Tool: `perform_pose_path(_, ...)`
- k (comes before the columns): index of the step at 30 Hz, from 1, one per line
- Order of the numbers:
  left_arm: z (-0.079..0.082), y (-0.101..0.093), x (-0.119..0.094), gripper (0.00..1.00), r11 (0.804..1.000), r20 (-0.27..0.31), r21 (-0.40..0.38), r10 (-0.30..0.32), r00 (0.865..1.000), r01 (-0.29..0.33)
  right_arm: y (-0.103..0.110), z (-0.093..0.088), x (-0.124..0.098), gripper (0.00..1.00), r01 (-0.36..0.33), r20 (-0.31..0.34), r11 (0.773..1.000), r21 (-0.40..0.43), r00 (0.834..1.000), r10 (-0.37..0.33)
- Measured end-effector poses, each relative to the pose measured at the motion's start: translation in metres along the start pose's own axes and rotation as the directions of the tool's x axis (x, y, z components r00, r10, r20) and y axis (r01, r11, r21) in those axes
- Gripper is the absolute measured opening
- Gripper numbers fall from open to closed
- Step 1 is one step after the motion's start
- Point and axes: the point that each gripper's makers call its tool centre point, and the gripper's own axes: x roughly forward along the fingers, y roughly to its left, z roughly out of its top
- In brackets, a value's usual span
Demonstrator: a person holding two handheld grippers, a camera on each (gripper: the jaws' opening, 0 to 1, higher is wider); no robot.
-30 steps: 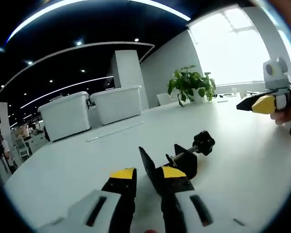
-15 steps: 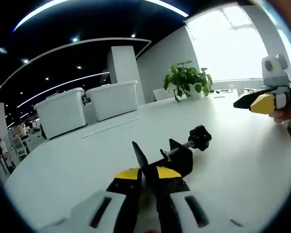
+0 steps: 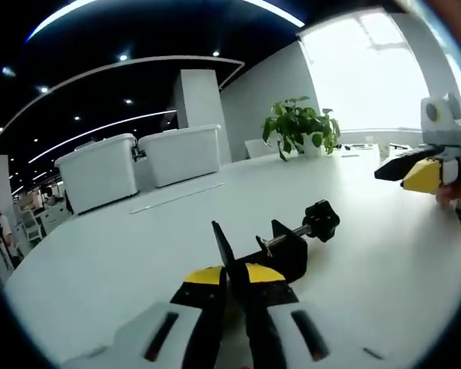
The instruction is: Clamp the fixed fixture on the desktop, loosen the retaining clip, secure it to the edge of the desk, and tighten the retaining clip.
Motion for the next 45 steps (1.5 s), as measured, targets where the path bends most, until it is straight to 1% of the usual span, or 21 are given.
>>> perform_pose_path(10,-0.001,0.003,0.000,0.06,1.000,-0.003,-0.004,0.020,1.000,-0.020,0.000,0.001,-0.001,0.28,-0.004,0.007,1.000,0.006,1.000,0.004)
perform_pose_path(13,0.000,0.003,-0.001,0.06,1.000,-0.002,-0.001,0.021,1.000,-0.021,-0.001,-0.002,0.000,0.28,0.004,0.004,1.000,0.004,1.000,-0.004)
perform_pose_path(15,0.000,0.003,-0.001,0.06,1.000,-0.002,-0.001,0.020,1.000,-0.020,-0.001,-0.004,0.000,0.28,0.015,-0.004,0.999,-0.030,1.000,-0.015)
perform_pose_path(17,0.000,0.002,-0.001,0.06,1.000,-0.002,0.001,0.020,1.000,-0.020,0.002,-0.005,0.001,0.28,0.010,-0.006,0.999,-0.042,1.000,-0.011)
perform_pose_path(20,0.000,0.002,-0.001,0.06,1.000,0.000,0.000,0.021,1.000,-0.021,0.006,-0.004,0.003,0.28,0.008,0.002,0.995,-0.095,1.000,-0.007)
perform_pose_path(21,0.000,0.002,-0.001,0.06,1.000,0.000,0.002,0.021,1.000,-0.021,0.007,-0.004,0.004,0.28,0.006,0.000,0.995,-0.096,1.000,-0.006)
perform_pose_path(25,0.000,0.002,-0.001,0.06,1.000,0.003,0.004,0.021,1.000,-0.021,0.003,-0.003,0.007,0.27,0.008,-0.002,0.998,-0.070,1.000,-0.009)
perform_pose_path(29,0.001,0.002,-0.001,0.06,1.000,0.004,0.006,0.022,1.000,-0.022,-0.007,-0.003,0.007,0.27,0.031,-0.004,0.999,-0.034,0.999,-0.032)
perform_pose_path(34,0.000,0.002,-0.001,0.06,1.000,0.005,0.007,0.022,1.000,-0.022,-0.009,-0.003,0.009,0.27,0.032,-0.005,0.999,-0.002,0.999,-0.032)
perform_pose_path(40,0.000,0.003,-0.001,0.06,1.000,0.004,0.010,0.023,1.000,-0.023,-0.010,-0.006,0.015,0.27,0.036,-0.012,0.999,-0.017,0.999,-0.037)
perform_pose_path(45,-0.001,0.003,0.000,0.06,1.000,0.003,0.006,0.021,1.000,-0.021,-0.009,-0.007,0.020,0.27,0.025,-0.022,0.999,-0.021,0.999,-0.026)
